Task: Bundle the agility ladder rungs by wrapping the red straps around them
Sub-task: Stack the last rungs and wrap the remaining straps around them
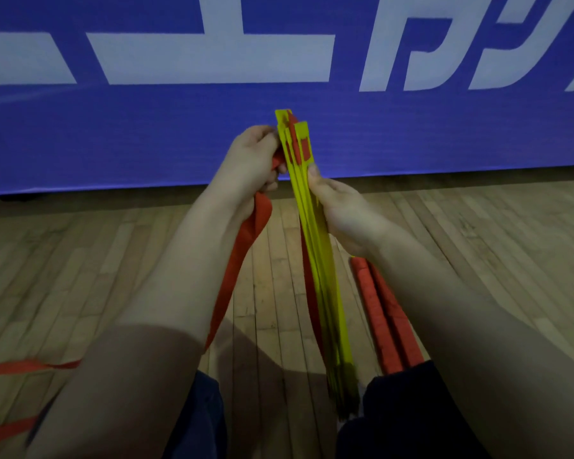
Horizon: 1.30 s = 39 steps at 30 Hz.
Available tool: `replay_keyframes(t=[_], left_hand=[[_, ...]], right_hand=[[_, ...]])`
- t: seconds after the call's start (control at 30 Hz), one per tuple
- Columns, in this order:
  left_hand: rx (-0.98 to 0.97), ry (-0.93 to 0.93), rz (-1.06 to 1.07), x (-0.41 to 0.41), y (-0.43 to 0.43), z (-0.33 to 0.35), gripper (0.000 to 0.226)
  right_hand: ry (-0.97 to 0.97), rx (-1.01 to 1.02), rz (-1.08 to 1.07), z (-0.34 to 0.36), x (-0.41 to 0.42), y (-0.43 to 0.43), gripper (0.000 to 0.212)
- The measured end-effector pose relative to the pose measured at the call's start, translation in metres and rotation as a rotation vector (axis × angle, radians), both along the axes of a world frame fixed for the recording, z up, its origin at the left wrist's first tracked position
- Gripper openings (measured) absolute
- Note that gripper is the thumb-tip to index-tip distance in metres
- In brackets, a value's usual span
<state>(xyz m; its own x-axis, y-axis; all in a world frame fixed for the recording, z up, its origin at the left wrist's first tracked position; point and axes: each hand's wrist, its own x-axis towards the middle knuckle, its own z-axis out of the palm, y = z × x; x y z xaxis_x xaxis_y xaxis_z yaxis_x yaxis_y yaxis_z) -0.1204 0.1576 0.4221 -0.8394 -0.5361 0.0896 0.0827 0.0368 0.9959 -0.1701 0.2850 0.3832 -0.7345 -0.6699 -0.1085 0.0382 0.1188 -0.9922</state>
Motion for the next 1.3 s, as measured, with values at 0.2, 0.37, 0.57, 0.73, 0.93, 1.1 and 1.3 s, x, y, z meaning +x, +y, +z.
replay_keyframes(t=[0.2, 0.37, 0.57, 0.73, 0.93, 1.1, 1.3], left_hand=[[0.099, 0.110, -0.222, 0.006, 0.008, 0.005, 0.040], [-0.057, 0.109, -0.208, 0.011, 0.008, 0.005, 0.015], [0.006, 0.183, -0.086, 0.010, 0.013, 0.010, 0.014], [-0.072, 0.176, -0.133, 0.011, 0.007, 0.011, 0.037], [-0.308, 0.175, -0.119, 0.012, 0.008, 0.009, 0.034], [-0.311, 0.173, -0.049, 0.008, 0.017, 0.004, 0.032], [-0.250, 0.168, -0.042, 0.011, 0.017, 0.011, 0.036]], right_hand=[[-0.215, -0.219, 0.123, 0.007, 0.002, 0.000, 0.036], [-0.134, -0.182, 0.080, 0.003, 0.003, -0.004, 0.042], [-0.047, -0.250, 0.168, 0.006, 0.007, -0.001, 0.034], [0.238, -0.147, 0.210, 0.003, 0.010, -0.003, 0.014], [0.273, -0.132, 0.228, 0.002, 0.011, -0.001, 0.016], [0.219, -0.106, 0.167, 0.003, 0.011, 0.001, 0.015], [0.111, -0.107, 0.012, 0.005, 0.013, -0.005, 0.023]])
